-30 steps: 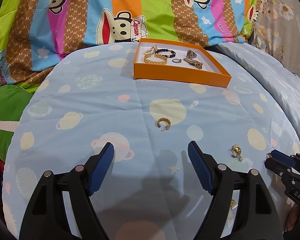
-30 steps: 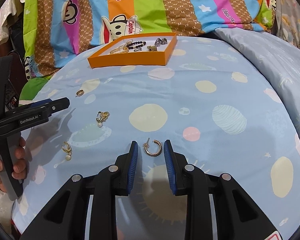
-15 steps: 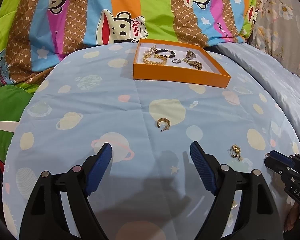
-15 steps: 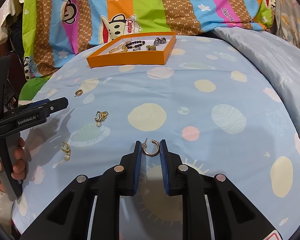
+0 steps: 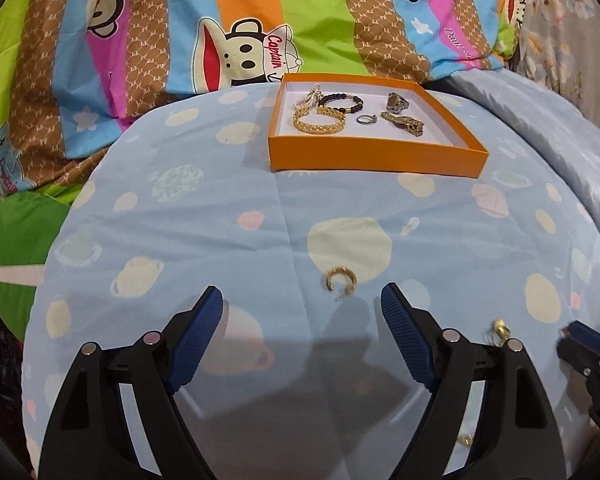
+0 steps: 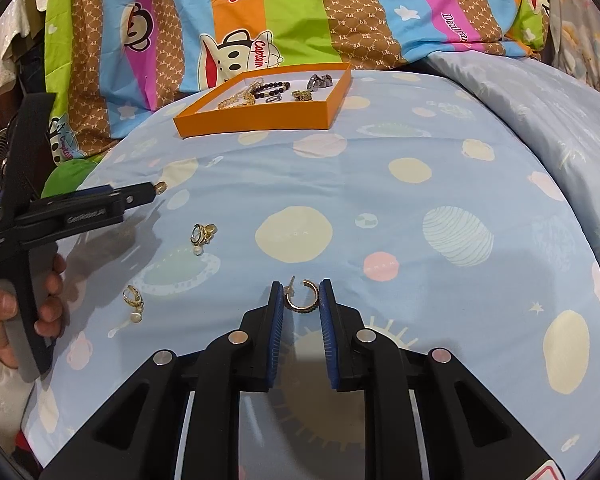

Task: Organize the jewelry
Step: 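Grasp a gold hoop earring with the right gripper while the left gripper grasps another hoop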

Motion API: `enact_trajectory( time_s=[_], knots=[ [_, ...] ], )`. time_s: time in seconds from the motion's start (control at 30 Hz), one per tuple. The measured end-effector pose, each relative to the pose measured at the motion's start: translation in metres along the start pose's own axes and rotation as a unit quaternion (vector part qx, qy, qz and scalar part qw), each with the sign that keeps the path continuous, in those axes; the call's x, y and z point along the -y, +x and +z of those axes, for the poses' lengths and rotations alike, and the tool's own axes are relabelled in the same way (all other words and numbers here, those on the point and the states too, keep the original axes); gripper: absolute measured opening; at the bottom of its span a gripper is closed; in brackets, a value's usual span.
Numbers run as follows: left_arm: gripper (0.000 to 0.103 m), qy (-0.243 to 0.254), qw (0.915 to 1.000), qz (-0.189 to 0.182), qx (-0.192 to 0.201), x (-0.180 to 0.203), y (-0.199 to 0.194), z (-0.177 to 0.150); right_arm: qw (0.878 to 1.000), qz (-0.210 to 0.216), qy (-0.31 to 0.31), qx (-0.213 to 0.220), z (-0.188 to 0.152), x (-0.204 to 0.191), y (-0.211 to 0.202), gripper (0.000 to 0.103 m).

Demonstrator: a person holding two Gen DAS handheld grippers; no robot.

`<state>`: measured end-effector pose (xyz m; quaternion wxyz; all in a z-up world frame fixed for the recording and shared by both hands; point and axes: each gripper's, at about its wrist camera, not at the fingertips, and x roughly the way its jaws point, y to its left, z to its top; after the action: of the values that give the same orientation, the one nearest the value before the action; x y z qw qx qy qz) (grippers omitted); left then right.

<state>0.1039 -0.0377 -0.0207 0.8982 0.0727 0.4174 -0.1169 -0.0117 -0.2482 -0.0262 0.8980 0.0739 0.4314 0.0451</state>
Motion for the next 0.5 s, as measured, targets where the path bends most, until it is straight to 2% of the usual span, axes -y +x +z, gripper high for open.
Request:
enact_trajectory(
  time_s=[0.13,0.5],
  knots=[
    [0.069,-0.006,0.9999,-0.003,-0.013,0.001,0.014,0.008,1.0,0.001,0.001,0.0,0.0,0.001,0.0,0.017],
    [0.062,-0.006,0.9998,-0.002,-0.017,0.001,0.018,0.011,1.0,0.005,0.005,-0.001,-0.001,0.002,0.0,0.017]
  ],
)
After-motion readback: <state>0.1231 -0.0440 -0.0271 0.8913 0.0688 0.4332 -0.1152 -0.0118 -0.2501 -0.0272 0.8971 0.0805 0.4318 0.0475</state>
